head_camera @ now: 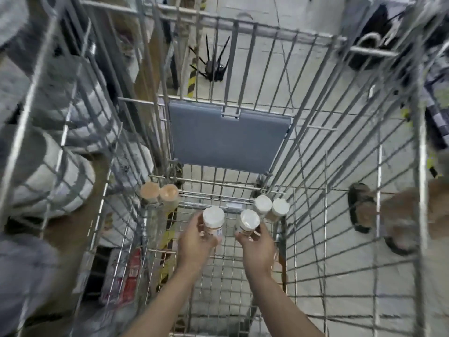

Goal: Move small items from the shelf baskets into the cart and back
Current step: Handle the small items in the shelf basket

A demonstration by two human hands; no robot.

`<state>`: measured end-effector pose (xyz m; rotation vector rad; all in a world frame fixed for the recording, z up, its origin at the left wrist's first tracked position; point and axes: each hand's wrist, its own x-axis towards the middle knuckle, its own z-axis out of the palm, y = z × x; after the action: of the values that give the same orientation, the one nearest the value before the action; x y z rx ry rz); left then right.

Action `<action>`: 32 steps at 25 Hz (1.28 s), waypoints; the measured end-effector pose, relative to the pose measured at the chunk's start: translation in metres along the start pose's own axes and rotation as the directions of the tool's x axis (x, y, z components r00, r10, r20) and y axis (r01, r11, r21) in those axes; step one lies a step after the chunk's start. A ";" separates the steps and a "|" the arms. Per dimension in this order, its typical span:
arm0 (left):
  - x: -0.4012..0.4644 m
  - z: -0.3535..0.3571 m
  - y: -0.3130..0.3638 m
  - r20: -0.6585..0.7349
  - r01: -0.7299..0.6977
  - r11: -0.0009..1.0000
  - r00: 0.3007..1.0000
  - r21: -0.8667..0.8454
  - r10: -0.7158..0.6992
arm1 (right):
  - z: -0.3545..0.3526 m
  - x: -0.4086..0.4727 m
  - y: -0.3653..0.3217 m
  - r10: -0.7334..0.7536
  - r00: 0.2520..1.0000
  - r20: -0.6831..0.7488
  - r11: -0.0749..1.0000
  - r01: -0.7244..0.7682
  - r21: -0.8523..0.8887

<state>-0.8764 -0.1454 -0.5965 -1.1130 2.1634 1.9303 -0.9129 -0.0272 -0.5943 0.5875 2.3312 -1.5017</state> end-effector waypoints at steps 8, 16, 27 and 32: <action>0.070 0.031 -0.031 0.030 -0.006 0.999 1.000 -0.033 0.007 | 0.051 0.042 0.020 0.000 0.984 -0.180 0.996 0.017 0.089; 0.086 0.048 -0.046 0.050 -0.131 0.990 0.990 0.045 0.128 | 0.066 0.055 0.042 -0.030 0.944 -0.327 0.998 0.044 0.037; 0.076 0.046 -0.041 0.034 -0.148 0.983 0.989 0.111 0.146 | 0.070 0.058 0.045 0.013 0.910 -0.414 0.993 0.036 0.111; 0.082 0.051 -0.042 0.005 -0.178 0.976 0.984 0.125 0.179 | 0.073 0.061 0.033 0.085 0.897 -0.434 0.981 0.002 0.196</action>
<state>-0.9369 -0.1388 -0.6828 -0.9351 2.4256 1.8253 -0.9478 -0.0717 -0.6782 1.1272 2.4812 -1.7323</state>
